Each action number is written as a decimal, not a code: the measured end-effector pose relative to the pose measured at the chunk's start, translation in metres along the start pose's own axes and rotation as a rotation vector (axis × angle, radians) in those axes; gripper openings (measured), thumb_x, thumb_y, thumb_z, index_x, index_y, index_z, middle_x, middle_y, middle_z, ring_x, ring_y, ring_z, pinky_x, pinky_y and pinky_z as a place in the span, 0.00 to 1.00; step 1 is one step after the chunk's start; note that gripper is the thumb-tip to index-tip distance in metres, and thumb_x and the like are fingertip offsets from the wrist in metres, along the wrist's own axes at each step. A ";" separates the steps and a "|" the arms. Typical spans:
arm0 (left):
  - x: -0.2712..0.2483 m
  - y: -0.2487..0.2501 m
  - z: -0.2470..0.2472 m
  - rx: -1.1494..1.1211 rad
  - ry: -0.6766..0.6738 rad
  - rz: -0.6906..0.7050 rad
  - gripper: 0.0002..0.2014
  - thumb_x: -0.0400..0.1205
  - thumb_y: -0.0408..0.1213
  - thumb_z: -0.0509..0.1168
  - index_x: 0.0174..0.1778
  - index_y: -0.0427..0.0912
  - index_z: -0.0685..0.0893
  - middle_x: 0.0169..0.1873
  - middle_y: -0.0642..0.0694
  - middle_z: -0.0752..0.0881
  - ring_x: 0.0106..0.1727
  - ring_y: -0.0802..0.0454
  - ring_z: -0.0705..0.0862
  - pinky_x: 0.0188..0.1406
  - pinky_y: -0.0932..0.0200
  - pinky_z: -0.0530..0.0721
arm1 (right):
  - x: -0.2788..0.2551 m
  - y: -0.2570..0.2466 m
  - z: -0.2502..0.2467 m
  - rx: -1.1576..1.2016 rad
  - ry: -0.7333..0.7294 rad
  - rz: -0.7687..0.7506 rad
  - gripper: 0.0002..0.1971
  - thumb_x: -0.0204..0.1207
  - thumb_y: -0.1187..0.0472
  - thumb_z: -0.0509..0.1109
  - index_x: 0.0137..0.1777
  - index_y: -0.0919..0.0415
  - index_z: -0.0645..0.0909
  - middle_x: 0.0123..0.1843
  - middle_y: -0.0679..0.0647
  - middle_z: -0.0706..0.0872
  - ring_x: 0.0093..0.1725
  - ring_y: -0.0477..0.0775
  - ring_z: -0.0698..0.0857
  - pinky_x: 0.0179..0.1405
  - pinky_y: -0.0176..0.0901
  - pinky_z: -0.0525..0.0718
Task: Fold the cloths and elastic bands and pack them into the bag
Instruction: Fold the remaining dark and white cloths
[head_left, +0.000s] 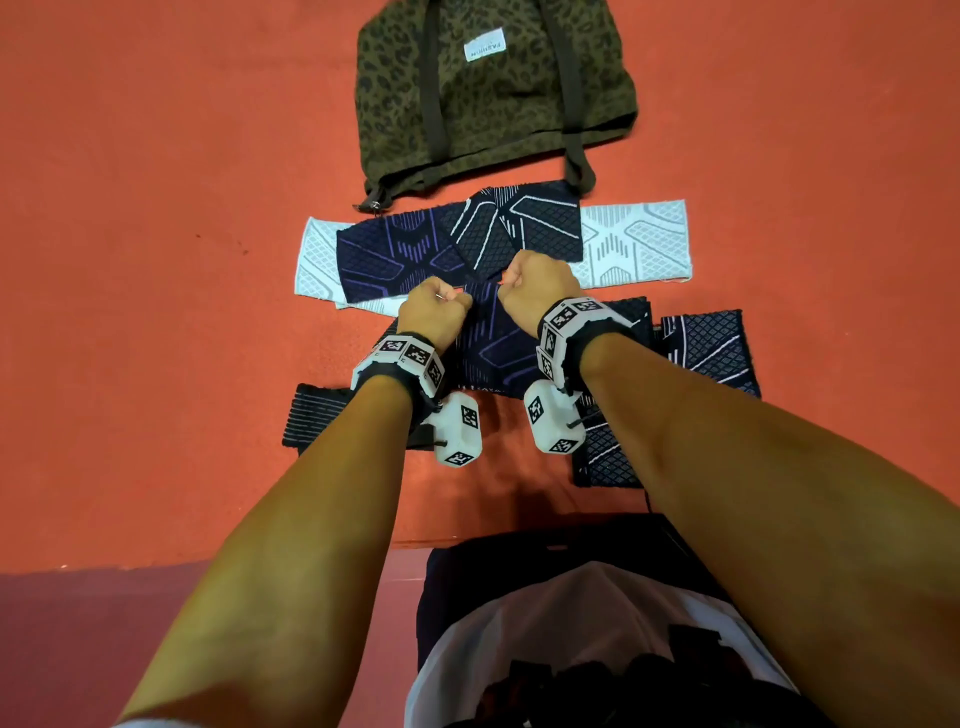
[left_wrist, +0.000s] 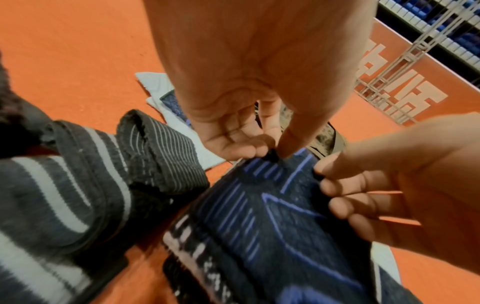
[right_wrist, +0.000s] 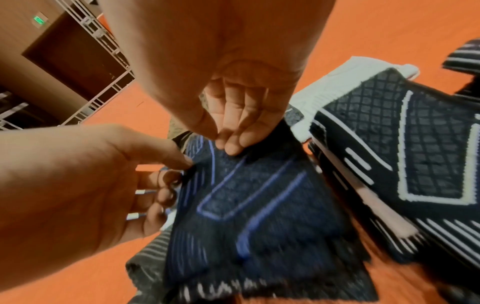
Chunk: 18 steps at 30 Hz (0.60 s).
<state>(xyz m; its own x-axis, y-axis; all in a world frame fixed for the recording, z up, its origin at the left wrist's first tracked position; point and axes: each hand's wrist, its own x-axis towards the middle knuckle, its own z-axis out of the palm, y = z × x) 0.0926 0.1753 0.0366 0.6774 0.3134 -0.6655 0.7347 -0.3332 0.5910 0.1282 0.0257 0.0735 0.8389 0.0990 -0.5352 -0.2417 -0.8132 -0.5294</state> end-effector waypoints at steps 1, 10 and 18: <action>0.004 0.001 -0.002 -0.007 0.004 0.001 0.09 0.67 0.49 0.66 0.34 0.50 0.76 0.31 0.46 0.85 0.36 0.44 0.84 0.51 0.39 0.87 | 0.005 -0.003 -0.004 -0.010 0.004 0.006 0.05 0.73 0.60 0.63 0.44 0.53 0.81 0.46 0.53 0.86 0.43 0.57 0.85 0.46 0.48 0.86; 0.043 0.039 -0.024 0.018 0.013 -0.015 0.04 0.71 0.42 0.67 0.33 0.50 0.78 0.34 0.45 0.90 0.44 0.42 0.90 0.53 0.41 0.89 | 0.047 -0.027 -0.029 -0.203 -0.088 0.063 0.06 0.73 0.63 0.64 0.48 0.58 0.80 0.41 0.54 0.79 0.39 0.59 0.80 0.36 0.44 0.77; 0.092 0.049 -0.018 0.072 -0.056 -0.077 0.06 0.77 0.36 0.66 0.35 0.49 0.77 0.31 0.48 0.87 0.35 0.47 0.87 0.46 0.48 0.88 | 0.097 -0.026 -0.033 -0.318 -0.231 0.152 0.06 0.70 0.66 0.65 0.33 0.60 0.73 0.33 0.55 0.77 0.29 0.55 0.77 0.28 0.41 0.75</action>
<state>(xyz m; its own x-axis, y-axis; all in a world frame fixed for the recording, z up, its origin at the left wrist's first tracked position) 0.1918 0.2038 0.0124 0.6143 0.2908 -0.7336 0.7787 -0.3740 0.5038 0.2319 0.0372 0.0570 0.6653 0.0606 -0.7441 -0.1615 -0.9614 -0.2226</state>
